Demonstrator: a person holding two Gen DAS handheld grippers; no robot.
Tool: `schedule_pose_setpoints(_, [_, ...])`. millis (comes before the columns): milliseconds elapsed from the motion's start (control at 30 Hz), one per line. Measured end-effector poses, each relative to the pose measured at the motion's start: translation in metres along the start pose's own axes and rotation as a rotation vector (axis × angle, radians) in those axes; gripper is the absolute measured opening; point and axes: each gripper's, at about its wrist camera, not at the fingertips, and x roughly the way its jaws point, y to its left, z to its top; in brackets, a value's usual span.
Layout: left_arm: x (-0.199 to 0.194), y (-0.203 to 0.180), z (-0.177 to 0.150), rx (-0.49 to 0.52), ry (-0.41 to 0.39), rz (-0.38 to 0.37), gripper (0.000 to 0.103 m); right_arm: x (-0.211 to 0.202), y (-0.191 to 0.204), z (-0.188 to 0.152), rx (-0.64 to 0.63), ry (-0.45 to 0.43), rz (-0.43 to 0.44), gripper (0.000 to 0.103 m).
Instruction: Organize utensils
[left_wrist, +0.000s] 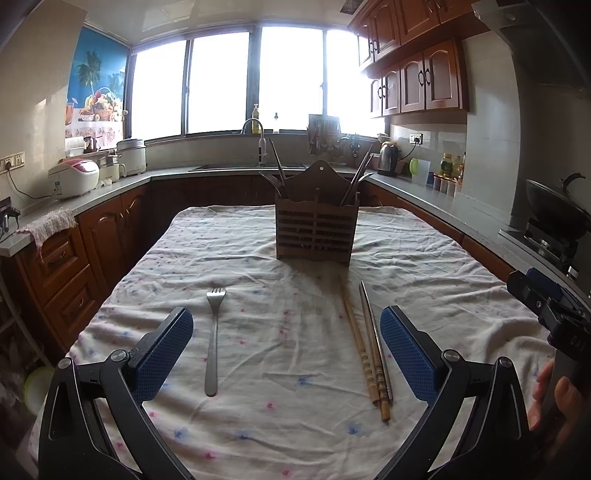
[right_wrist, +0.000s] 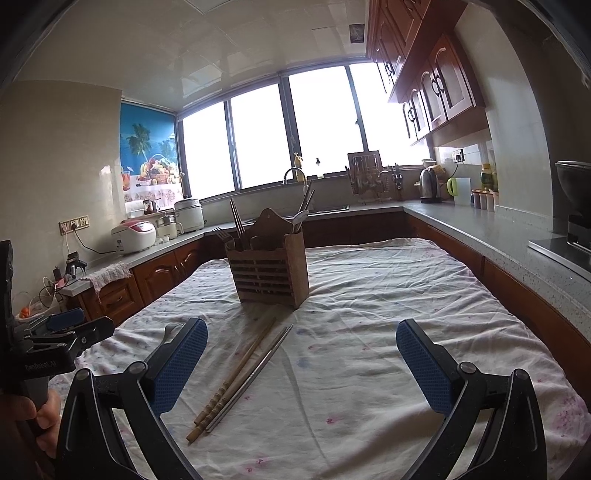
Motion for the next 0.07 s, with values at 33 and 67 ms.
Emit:
schedule_pose_setpoints(33, [0.0007, 0.0002, 0.0, -0.001, 0.002, 0.002, 0.103, 0.0009, -0.0007, -0.0001, 0.002, 0.002, 0.0, 0.103])
schedule_pose_setpoints(67, [0.0013, 0.0004, 0.0002, -0.003, 0.003, 0.005, 0.103, 0.0018, -0.0015, -0.0001, 0.004, 0.004, 0.001, 0.103])
